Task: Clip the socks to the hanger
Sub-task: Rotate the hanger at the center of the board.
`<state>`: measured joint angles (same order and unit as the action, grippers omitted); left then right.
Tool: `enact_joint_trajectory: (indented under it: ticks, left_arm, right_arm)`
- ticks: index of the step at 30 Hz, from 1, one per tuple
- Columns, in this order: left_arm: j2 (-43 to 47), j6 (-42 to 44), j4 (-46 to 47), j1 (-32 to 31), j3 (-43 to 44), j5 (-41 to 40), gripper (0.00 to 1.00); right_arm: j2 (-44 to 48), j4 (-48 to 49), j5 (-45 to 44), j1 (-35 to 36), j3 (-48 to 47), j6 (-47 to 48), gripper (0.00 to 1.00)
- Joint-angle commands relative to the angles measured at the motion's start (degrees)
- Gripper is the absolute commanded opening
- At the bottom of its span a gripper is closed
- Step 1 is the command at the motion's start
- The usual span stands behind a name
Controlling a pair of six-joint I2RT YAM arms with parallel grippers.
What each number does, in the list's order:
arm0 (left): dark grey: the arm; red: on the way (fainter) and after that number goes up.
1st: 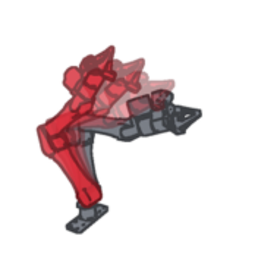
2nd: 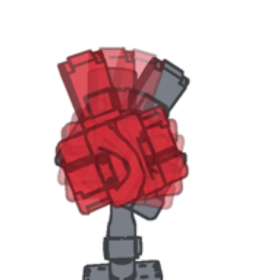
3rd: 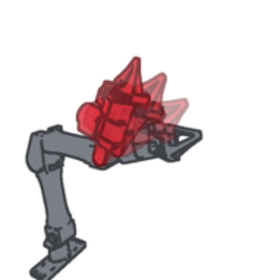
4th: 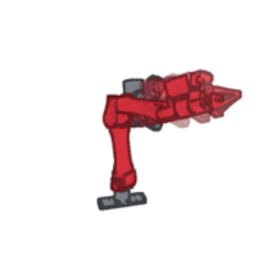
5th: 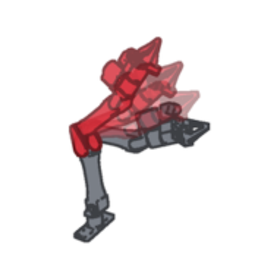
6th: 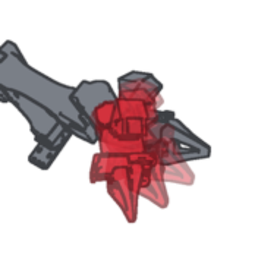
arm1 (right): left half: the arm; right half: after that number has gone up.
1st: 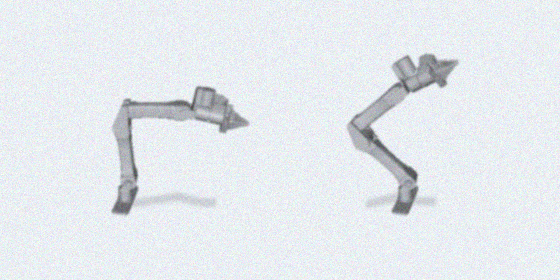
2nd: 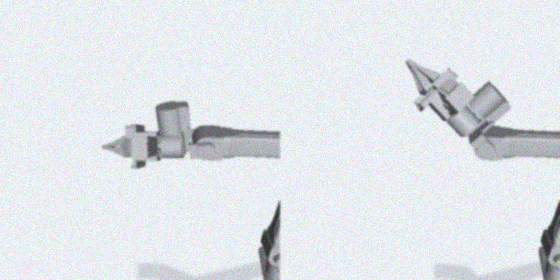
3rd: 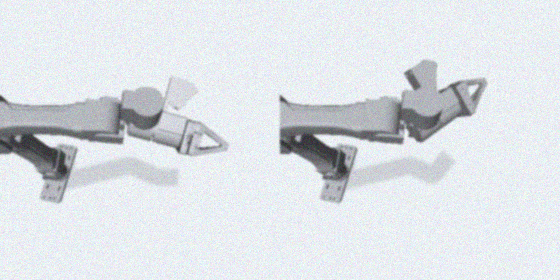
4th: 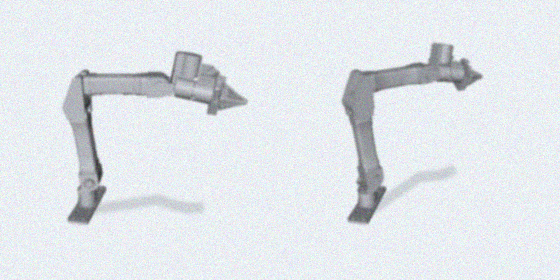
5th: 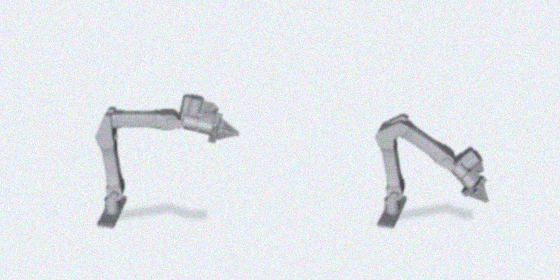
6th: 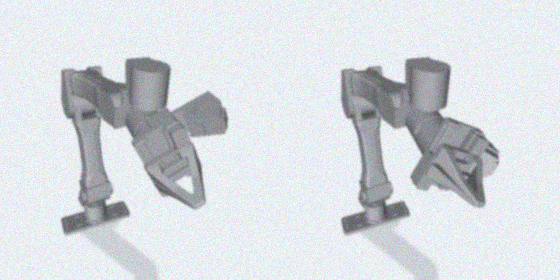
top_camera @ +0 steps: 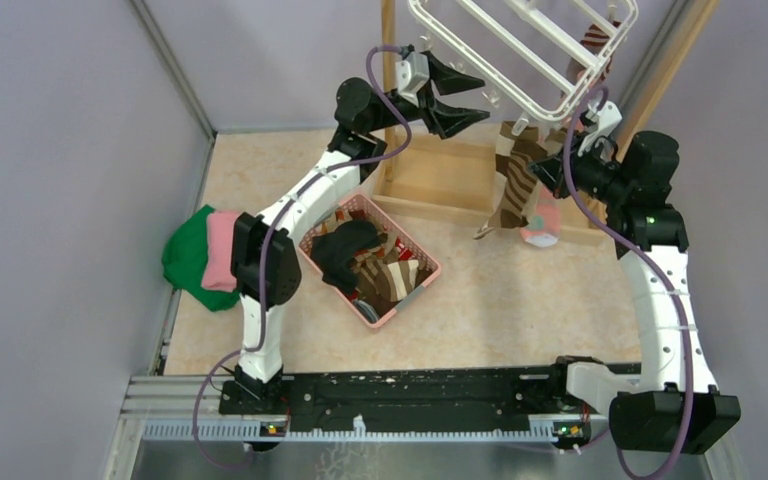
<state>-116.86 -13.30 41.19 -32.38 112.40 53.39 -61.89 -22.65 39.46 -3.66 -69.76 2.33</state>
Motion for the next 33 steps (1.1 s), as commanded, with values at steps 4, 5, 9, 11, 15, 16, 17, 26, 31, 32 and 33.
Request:
enact_joint_trajectory:
  ticks: [4,5,9,11,15,16,17,26,31,32,33]
  left_arm:
    - [-0.81,0.85,-1.55,0.56,3.71,1.74,0.66]
    - [-0.9,0.76,-1.55,0.56,3.7,1.69,0.65]
    - [-0.77,0.73,-1.36,0.81,3.45,1.55,0.65]
    - [-0.3,0.69,-0.83,0.91,2.67,1.55,0.65]
    - [1.98,-0.36,1.35,0.96,-1.29,2.21,0.64]
    - [2.9,-0.67,2.1,0.98,-2.81,2.57,0.64]
    - [3.96,-0.89,2.81,0.97,-4.67,2.85,0.64]
    - [16.56,1.46,6.11,1.67,-22.93,6.06,0.66]
    - [23.16,9.48,1.77,5.71,-29.57,5.35,0.66]
    - [23.52,8.86,2.39,6.93,-30.02,4.78,0.66]
    - [23.53,6.99,3.7,8.26,-29.96,4.6,0.66]
  right_arm:
    - [1.42,2.6,2.52,-1.0,-0.27,-0.83,0.0]
    - [1.42,2.61,2.57,-1.0,-0.32,-0.91,0.0]
    - [1.55,2.23,4.19,-1.0,-0.46,-0.13,0.0]
    - [1.64,0.83,7.35,-1.0,-0.89,2.11,0.0]
    - [1.75,-5.33,10.97,-1.0,-2.46,8.29,0.0]
    - [1.97,-7.04,11.29,-1.04,-2.77,9.93,0.0]
    - [2.26,-8.84,11.76,-1.19,-3.04,11.55,0.0]
    - [4.35,-16.22,20.73,-3.36,-0.63,20.92,0.0]
    - [4.83,-18.28,24.26,-3.37,2.88,25.2,0.0]
    - [4.92,-18.44,24.59,-3.39,3.58,25.82,0.0]
    - [5.04,-18.59,24.69,-3.38,4.21,26.32,0.0]
